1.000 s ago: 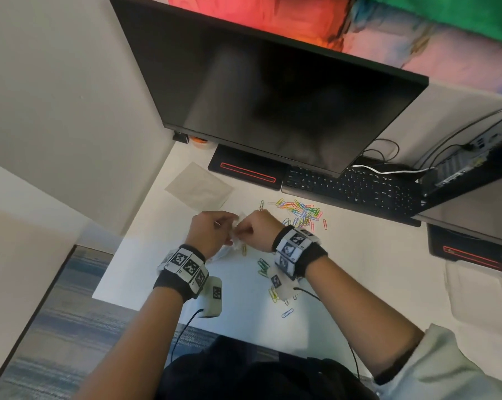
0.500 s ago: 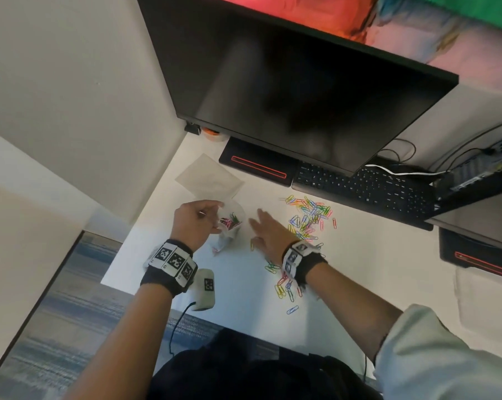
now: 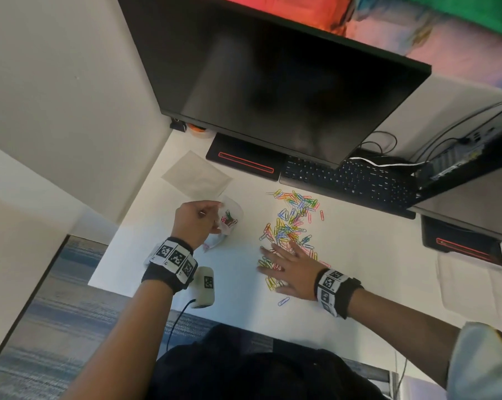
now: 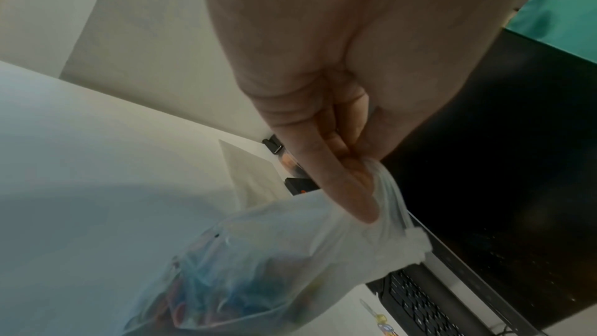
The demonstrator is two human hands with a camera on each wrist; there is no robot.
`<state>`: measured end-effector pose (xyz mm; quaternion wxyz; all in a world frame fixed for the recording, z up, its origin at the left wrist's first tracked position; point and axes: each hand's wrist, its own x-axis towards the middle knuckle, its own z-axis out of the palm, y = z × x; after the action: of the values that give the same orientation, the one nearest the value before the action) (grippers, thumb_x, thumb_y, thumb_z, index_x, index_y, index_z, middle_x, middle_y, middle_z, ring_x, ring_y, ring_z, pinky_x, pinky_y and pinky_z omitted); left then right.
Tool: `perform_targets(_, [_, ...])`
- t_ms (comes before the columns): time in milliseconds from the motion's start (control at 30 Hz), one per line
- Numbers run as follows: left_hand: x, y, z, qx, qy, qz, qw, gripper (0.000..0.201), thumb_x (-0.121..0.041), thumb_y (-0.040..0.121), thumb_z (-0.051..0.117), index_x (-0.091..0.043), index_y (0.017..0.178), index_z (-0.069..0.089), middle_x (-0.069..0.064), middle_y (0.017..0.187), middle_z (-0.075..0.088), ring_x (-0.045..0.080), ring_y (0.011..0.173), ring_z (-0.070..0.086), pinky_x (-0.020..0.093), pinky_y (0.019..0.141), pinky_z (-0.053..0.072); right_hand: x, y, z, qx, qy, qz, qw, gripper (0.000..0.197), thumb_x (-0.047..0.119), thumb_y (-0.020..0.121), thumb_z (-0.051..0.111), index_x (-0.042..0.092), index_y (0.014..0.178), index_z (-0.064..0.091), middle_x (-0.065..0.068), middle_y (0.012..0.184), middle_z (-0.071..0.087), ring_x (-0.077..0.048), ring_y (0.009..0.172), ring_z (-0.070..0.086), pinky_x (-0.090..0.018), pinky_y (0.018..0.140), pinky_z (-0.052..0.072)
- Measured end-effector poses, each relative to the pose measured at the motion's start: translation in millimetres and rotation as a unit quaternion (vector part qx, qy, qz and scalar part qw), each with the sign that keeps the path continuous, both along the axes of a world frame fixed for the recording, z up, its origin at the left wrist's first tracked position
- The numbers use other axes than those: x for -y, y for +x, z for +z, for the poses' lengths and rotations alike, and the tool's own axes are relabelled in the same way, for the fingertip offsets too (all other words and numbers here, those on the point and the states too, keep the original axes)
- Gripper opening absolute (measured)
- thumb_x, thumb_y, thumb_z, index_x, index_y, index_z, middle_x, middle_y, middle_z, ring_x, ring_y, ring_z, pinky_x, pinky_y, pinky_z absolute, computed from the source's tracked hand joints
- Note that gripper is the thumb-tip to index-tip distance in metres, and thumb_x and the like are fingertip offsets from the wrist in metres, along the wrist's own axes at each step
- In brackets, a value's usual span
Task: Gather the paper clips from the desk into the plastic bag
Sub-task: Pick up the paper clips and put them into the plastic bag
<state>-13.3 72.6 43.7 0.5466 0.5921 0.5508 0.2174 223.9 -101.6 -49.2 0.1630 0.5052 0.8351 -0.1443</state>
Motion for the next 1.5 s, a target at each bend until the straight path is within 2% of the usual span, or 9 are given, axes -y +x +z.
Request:
perform_targets(167, [6,7,1,-0.014,-0.003,-0.011,1.000,0.021,-0.013,0.096,0.056,-0.019,0.099,0.076,0.003,0.073,0.073,0.019,0.064,0.075,0.050,0.072,0.062,-9,6,4,-0.055,0.023,-0.031,0.998,0.071,-0.005,0.072,0.070,0.008,0.138,0.047,-0.018,0.144,0.045,-0.036,0.125,0.050,-0.046,0.092,0.054])
perform_targets(300, [14,17,3,-0.016,0.006,-0.030,0.999,0.020,-0.010,0.096,0.057,-0.013,0.100,0.077,0.002,0.070,0.071,0.019,0.061,0.074,0.032,0.068,0.063,-22,8,2,-0.055,0.043,-0.065,0.995,0.051,-0.013,0.075,0.063,0.005,0.122,0.061,-0.015,0.127,0.058,-0.032,0.116,0.055,-0.042,0.092,0.053])
perform_targets(400, [17,25,1,-0.024,0.007,-0.041,0.999,0.019,-0.010,0.095,0.059,-0.009,0.102,0.076,0.000,0.068,0.069,0.013,0.055,0.069,0.023,0.060,0.060,-31,13,5,-0.140,0.079,-0.206,0.965,0.032,-0.005,0.083,0.061,0.010,0.109,0.071,-0.009,0.111,0.068,-0.024,0.101,0.063,-0.037,0.091,0.054])
perform_targets(533, [22,35,2,-0.021,0.007,-0.061,0.998,0.018,-0.009,0.093,0.059,-0.010,0.098,0.076,0.002,0.069,0.068,0.015,0.057,0.067,0.034,0.066,0.063,-40,18,34,-0.330,0.105,-0.506,0.790,0.015,0.011,0.086,0.069,0.017,0.097,0.077,0.004,0.090,0.073,-0.003,0.073,0.062,-0.007,0.067,0.049])
perform_targets(733, [28,48,-1,-0.027,-0.004,-0.079,0.997,0.020,-0.010,0.093,0.058,-0.014,0.094,0.077,0.006,0.064,0.068,0.018,0.052,0.066,0.044,0.069,0.063,-62,-11,80,-0.589,0.007,-0.576,0.567,0.022,0.003,0.082,0.071,0.006,0.104,0.073,-0.007,0.093,0.076,-0.019,0.086,0.073,-0.028,0.083,0.058])
perform_targets(1000, [34,57,0,-0.022,-0.007,-0.105,0.994,0.024,-0.007,0.092,0.059,-0.021,0.082,0.076,0.016,0.071,0.072,0.024,0.058,0.069,0.046,0.068,0.063,-80,-54,67,-0.477,-0.040,-0.607,0.634,0.022,0.009,0.082,0.063,0.020,0.070,0.077,-0.006,0.070,0.073,-0.023,0.068,0.065,-0.038,0.076,0.057])
perform_targets(1200, [34,57,1,-0.015,-0.002,-0.132,0.991,0.036,-0.003,0.093,0.057,-0.029,0.075,0.074,0.018,0.075,0.074,0.031,0.065,0.073,0.046,0.069,0.063,-83,-52,78,-0.379,-0.012,-0.562,0.735,0.015,0.003,0.082,0.063,0.005,0.084,0.077,-0.013,0.077,0.073,-0.015,0.063,0.061,-0.024,0.061,0.054])
perform_targets(1333, [32,58,3,-0.019,0.005,-0.136,0.991,0.038,-0.004,0.093,0.056,-0.032,0.072,0.073,0.013,0.070,0.072,0.024,0.060,0.070,0.043,0.070,0.063,-84,-50,77,-0.337,0.033,-0.520,0.785,0.022,0.002,0.085,0.057,0.007,0.090,0.078,-0.010,0.087,0.075,-0.015,0.074,0.063,-0.022,0.070,0.048])
perform_targets(1500, [26,60,4,-0.026,0.004,-0.124,0.992,0.019,-0.007,0.094,0.058,-0.013,0.094,0.076,0.011,0.075,0.073,0.025,0.062,0.073,0.031,0.065,0.062,-79,-41,90,-0.349,0.008,-0.442,0.826,0.021,0.007,0.084,0.059,0.014,0.086,0.079,-0.007,0.081,0.075,-0.018,0.071,0.067,-0.024,0.073,0.051])
